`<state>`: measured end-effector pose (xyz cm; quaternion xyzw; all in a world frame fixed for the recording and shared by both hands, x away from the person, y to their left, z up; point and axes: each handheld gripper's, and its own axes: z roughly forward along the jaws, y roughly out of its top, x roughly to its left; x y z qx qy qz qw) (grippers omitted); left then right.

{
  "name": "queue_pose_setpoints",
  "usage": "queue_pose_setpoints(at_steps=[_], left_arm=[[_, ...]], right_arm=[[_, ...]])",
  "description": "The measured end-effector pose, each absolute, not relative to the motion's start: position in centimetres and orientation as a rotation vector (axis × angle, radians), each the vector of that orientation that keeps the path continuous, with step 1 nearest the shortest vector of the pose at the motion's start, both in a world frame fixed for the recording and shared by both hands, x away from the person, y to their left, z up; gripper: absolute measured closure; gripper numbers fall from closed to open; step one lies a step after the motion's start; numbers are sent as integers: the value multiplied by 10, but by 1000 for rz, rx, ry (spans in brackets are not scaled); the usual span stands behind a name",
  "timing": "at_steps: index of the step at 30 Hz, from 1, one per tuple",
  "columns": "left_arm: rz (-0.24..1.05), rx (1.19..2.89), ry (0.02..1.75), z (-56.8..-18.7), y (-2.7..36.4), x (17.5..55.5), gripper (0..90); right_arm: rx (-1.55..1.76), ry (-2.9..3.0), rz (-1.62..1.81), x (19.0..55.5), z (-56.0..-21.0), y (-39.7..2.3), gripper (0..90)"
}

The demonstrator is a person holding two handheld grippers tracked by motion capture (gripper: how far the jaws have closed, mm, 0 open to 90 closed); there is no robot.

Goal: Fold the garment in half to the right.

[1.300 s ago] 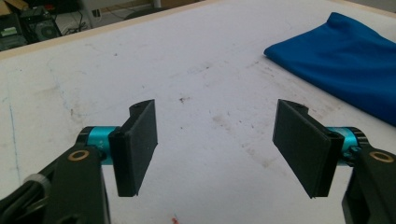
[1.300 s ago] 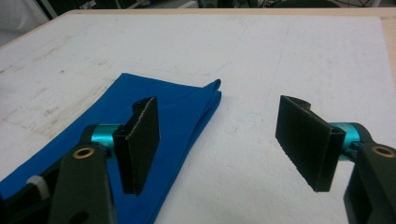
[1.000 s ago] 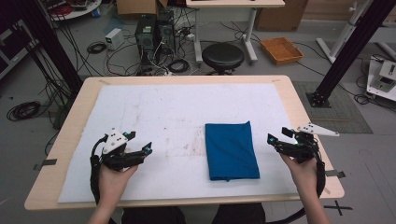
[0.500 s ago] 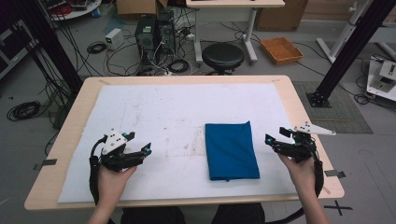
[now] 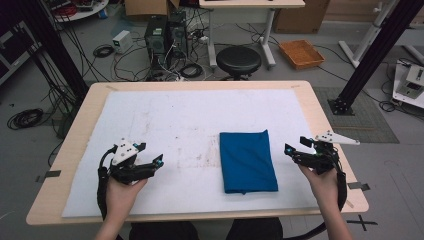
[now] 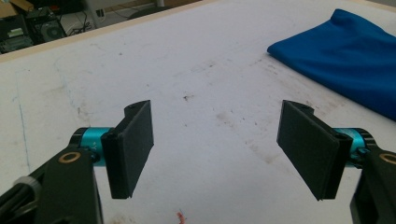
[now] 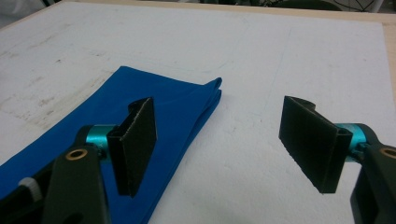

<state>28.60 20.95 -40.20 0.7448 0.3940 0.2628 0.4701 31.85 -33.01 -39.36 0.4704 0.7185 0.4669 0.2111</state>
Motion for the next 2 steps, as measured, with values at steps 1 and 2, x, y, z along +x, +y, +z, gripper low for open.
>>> queue_pose_setpoints(at_steps=[1, 2], left_arm=[[641, 1826, 964, -402, 209, 286, 271], [641, 1826, 964, -402, 209, 286, 271]], right_arm=[[1306, 1995, 1299, 319, -394, -330, 276], [1306, 1995, 1299, 319, -394, -330, 276]])
